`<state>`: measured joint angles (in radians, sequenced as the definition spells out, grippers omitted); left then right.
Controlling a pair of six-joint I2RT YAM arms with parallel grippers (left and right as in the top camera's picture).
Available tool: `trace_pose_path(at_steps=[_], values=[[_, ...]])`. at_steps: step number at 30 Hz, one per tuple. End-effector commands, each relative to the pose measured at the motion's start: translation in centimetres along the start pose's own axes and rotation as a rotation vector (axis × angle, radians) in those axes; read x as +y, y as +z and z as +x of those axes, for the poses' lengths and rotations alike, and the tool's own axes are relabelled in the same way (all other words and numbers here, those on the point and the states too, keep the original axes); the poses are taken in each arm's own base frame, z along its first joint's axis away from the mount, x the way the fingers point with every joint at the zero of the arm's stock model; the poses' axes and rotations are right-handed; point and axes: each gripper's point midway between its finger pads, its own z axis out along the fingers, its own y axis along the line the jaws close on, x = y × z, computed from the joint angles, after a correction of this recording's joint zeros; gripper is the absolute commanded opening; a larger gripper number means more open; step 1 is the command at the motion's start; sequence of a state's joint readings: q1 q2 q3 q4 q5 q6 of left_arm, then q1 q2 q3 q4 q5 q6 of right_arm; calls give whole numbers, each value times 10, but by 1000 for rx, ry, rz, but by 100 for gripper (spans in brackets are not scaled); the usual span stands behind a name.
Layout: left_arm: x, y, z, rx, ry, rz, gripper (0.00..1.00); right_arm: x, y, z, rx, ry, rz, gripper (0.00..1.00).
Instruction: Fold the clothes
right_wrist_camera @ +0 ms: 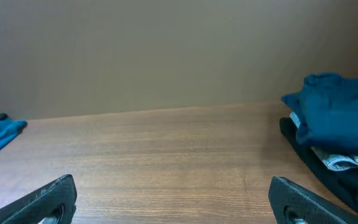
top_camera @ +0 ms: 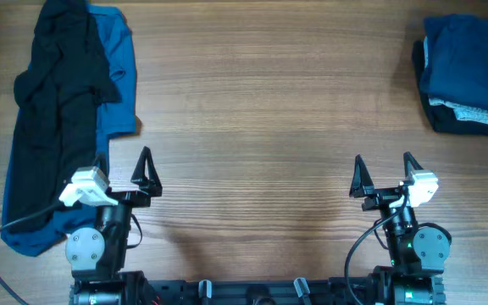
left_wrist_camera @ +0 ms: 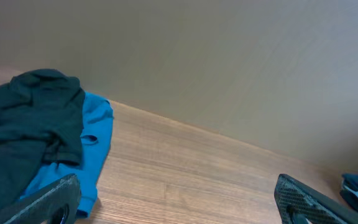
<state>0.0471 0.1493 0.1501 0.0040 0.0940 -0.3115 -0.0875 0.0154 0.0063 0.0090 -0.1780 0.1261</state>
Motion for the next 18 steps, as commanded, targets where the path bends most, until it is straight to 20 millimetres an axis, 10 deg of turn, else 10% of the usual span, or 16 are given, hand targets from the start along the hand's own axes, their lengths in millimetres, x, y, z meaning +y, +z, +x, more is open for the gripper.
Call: trace_pose_path(at_steps=[1,18], values=[[3,-4,2,-45,24,3,100,-1,-1,-3,-17,-22,11,100],[24,-4,51,61,15,-53,100,-1,-1,-3,-16,-22,11,100]])
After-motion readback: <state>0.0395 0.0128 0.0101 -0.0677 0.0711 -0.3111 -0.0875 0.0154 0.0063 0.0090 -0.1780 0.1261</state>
